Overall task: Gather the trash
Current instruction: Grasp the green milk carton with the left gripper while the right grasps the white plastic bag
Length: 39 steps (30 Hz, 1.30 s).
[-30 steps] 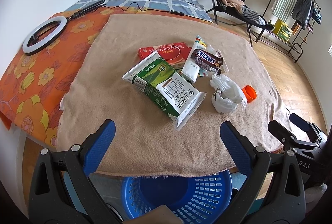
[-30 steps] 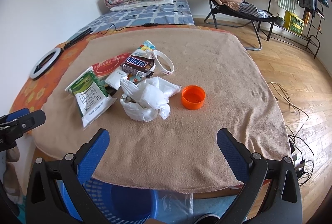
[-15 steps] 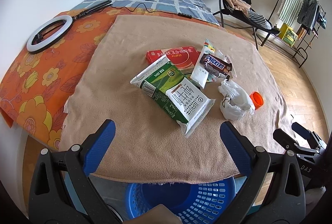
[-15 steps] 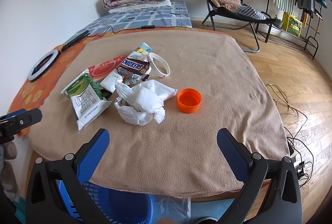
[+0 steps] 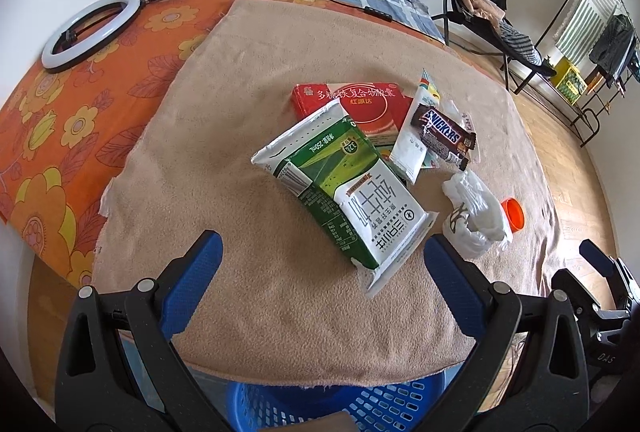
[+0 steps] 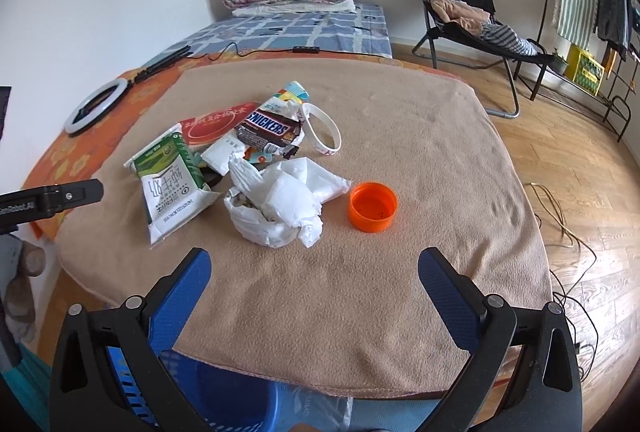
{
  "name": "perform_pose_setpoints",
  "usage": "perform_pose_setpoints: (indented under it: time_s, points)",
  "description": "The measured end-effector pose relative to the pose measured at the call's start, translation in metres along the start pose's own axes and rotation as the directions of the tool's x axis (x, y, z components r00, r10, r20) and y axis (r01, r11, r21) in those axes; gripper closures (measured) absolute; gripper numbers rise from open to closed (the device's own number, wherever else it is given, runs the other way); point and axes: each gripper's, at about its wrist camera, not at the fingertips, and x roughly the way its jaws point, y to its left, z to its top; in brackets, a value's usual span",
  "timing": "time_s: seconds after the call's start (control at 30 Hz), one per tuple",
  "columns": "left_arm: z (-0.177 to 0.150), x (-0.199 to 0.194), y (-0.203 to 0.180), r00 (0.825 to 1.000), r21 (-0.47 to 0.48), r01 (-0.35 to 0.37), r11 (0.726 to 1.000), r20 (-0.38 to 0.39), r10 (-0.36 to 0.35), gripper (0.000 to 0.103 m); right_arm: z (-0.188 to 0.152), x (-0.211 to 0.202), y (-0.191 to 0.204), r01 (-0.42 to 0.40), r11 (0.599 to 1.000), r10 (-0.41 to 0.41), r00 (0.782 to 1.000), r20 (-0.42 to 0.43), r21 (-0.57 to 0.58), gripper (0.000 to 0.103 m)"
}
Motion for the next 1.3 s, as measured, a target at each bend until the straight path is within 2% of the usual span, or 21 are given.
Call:
perform_pose_setpoints:
  time_s: [0.17,0.37,0.73,0.9,1.23,1.3]
  points:
    - [0.016,0.016,-0.01,0.999,-0.034,0.016,0.999,-0.032,-0.017,0.001,0.021,0.02,-0.002,-0.024,0.999,0.024,0.999,-0.025,-0.028,0.001]
    - [0.03,0.038,-0.016,0.998,-0.064,-0.025,0.998,-0.063,0.021,0.001,0.024,0.046,-0.004,-0.065,0.998,0.063,0.996,-0.067,-0.022,0.001]
    - [0.039,0.072,-0.021,0.991,-0.099,-0.081,0.992,-0.119,0.069,0.001,0.026,0.06,0.008,-0.101,0.992,0.096,0.992,-0.079,-0.069,0.001]
    - [0.04,0.084,-0.032,0.987,-0.076,-0.116,0.99,-0.124,0.106,0.001,0.027,0.068,0.014,-0.092,0.992,0.083,0.992,-0.09,-0.092,0.001]
    - [0.038,0.107,-0.037,0.979,-0.081,-0.141,0.987,-0.156,0.127,0.001,0.029,0.083,0.009,-0.083,0.995,0.077,0.991,-0.111,-0.056,0.001]
    - [0.038,0.106,-0.037,0.98,-0.081,-0.145,0.986,-0.152,0.132,0.005,0.029,0.087,0.008,-0.081,0.995,0.074,0.99,-0.117,-0.052,0.001]
